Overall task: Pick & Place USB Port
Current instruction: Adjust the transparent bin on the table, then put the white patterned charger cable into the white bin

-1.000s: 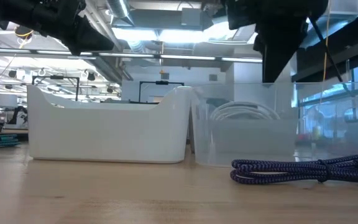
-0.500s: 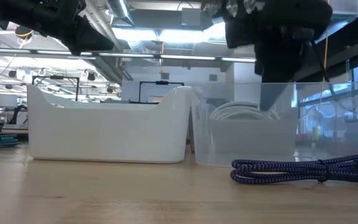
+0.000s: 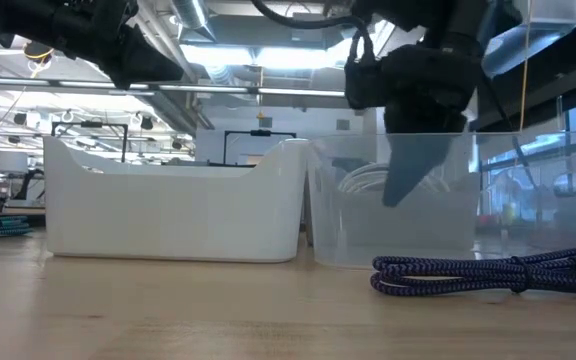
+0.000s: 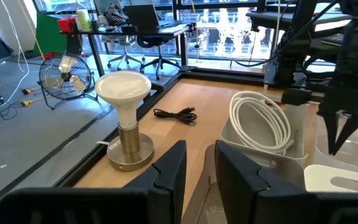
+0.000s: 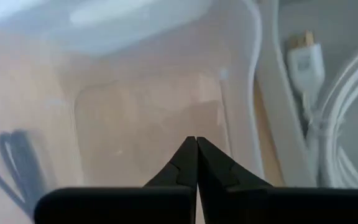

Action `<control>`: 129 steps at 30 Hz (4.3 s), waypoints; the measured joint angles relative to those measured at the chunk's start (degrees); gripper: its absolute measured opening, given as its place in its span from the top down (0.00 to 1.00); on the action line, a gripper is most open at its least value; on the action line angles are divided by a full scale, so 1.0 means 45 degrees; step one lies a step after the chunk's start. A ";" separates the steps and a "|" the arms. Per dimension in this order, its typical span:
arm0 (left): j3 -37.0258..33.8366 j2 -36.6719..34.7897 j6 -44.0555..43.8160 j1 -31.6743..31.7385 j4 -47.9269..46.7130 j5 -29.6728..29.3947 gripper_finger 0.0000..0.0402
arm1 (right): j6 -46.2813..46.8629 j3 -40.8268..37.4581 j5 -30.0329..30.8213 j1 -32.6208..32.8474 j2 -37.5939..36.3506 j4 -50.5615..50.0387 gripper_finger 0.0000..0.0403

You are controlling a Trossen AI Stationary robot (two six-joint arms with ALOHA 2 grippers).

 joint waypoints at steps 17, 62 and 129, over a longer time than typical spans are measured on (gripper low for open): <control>0.0000 0.0000 0.0000 0.0000 0.0000 0.0005 0.81 | -0.1623 0.0097 -0.0284 -0.1195 0.0138 0.1936 1.00; -0.0003 -0.0002 -0.0102 0.0000 -0.0164 -0.0098 0.81 | -0.0377 0.3351 0.4588 -0.0913 -0.1903 -0.8992 1.00; 0.7300 1.4333 -0.3411 1.0224 -1.0278 -0.3053 0.59 | -0.0746 0.3337 0.8004 -0.5482 -0.6499 -1.2356 0.86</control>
